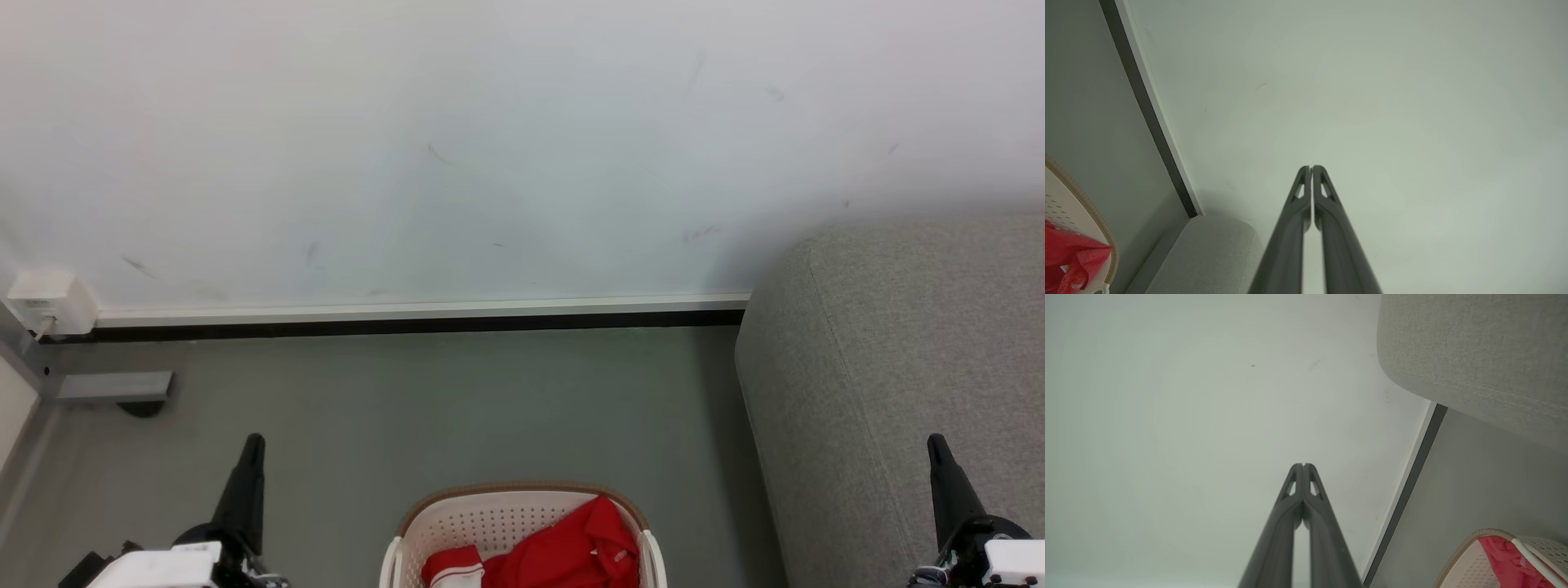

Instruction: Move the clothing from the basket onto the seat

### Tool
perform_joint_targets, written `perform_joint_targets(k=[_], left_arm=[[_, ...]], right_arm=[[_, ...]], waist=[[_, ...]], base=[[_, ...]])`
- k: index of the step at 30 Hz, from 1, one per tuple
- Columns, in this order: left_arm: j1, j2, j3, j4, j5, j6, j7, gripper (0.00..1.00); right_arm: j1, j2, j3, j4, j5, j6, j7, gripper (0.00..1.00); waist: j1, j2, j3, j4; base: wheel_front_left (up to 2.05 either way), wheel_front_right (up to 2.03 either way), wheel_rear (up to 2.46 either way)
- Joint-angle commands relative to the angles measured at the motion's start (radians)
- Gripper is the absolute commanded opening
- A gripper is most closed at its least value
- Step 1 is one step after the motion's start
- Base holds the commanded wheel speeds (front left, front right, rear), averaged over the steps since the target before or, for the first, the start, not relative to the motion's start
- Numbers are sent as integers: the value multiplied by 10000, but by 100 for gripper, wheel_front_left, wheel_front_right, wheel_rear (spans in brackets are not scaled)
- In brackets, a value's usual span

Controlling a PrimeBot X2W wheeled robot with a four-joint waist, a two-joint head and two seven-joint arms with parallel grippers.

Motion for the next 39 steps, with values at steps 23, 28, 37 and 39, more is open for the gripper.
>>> perform_joint_targets(k=[23,28,37,39], left_arm=[[-79,63,9,-39,-148,-18,27,0],[-79,63,9,-39,-148,-18,27,0],[-79,63,9,-39,-148,-18,27,0],[-79,63,9,-39,-148,-18,27,0]], right_arm=[[-140,1,-38,-54,14,-24,13,0],[-140,1,-38,-54,14,-24,13,0],[-140,1,-38,-54,14,-24,13,0],[-140,1,-38,-54,14,-24,13,0]], waist=[[0,0,0,0],[0,0,0,0],[0,0,0,0],[0,0,0,0]], base=[[0,0,0],[0,0,0],[0,0,0],[0,0,0]])
